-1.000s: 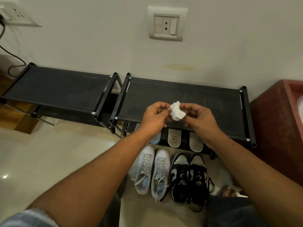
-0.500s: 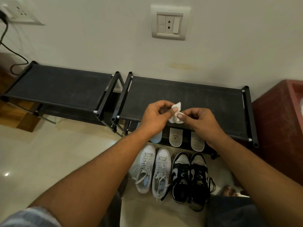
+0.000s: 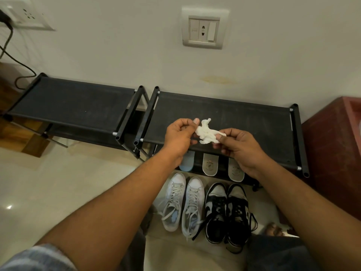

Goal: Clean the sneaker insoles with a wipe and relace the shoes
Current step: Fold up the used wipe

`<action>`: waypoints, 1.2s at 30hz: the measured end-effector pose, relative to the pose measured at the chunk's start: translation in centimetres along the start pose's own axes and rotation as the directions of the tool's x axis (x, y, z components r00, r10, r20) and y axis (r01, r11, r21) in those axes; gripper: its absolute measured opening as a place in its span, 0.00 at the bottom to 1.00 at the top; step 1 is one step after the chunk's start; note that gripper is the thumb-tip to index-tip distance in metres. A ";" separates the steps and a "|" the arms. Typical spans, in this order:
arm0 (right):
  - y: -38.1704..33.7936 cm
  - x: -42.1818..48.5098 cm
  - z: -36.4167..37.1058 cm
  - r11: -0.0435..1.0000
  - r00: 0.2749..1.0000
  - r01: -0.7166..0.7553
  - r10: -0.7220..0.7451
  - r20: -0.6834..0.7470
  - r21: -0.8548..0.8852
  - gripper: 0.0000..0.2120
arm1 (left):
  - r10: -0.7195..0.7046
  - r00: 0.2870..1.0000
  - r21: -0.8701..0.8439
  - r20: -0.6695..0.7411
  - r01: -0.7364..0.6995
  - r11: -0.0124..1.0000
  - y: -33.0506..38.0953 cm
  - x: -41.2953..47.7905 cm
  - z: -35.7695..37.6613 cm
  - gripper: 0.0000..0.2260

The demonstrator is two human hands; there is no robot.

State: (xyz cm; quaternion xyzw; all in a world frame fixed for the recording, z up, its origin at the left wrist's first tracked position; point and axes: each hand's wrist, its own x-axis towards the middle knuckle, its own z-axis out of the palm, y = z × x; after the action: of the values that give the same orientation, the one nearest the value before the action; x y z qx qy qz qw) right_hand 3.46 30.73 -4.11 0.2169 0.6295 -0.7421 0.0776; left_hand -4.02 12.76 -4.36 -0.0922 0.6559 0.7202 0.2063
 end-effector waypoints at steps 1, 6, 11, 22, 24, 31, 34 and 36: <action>0.0 0.0 0.0 1.000 1.000 -0.001 0.001 0.004 0.004 0.13 | -0.002 1.000 -0.033 -0.006 0.002 0.999 0.1 0.0 0.0 0.05; -0.2 -0.1 0.2 0.999 1.000 0.025 -0.025 -0.016 -0.024 0.12 | 0.042 0.996 -0.154 -0.077 -0.054 0.987 0.2 0.4 -0.3 0.05; 0.0 0.1 0.5 0.999 0.998 0.027 -0.029 -0.054 -0.026 0.10 | 0.021 1.000 -0.124 -0.011 -0.023 0.992 0.7 -0.1 -0.3 0.08; 0.8 0.2 0.8 0.999 0.996 0.037 -0.035 -0.087 0.021 0.07 | -0.123 0.963 0.144 0.238 0.090 0.985 -0.1 -1.0 0.0 0.13; 0.5 0.2 0.9 0.990 0.997 0.002 0.010 -0.082 0.144 0.06 | -0.105 0.972 0.115 0.212 0.082 0.990 -0.1 -0.9 0.0 0.12; 0.1 -0.2 0.8 0.997 0.996 0.053 -0.049 -0.076 0.048 0.12 | 0.013 0.976 0.198 0.219 -0.057 0.978 -0.3 -0.7 -0.1 0.11; 0.0 -0.4 0.8 0.994 0.993 0.112 -0.111 -0.026 0.001 0.13 | 0.025 0.963 0.255 0.270 -0.096 0.962 -0.6 -1.0 0.1 0.10; 0.2 -0.2 0.7 0.989 0.988 0.137 -0.140 -0.057 -0.064 0.11 | 0.028 0.963 0.267 0.268 -0.102 0.958 -0.7 -1.0 0.0 0.09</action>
State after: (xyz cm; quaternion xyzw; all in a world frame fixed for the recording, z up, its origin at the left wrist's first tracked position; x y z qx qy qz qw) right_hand 3.61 29.99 -4.12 0.1928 0.6671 -0.7195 0.0129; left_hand -2.84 12.61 -4.55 0.0552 0.7205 0.6330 0.2777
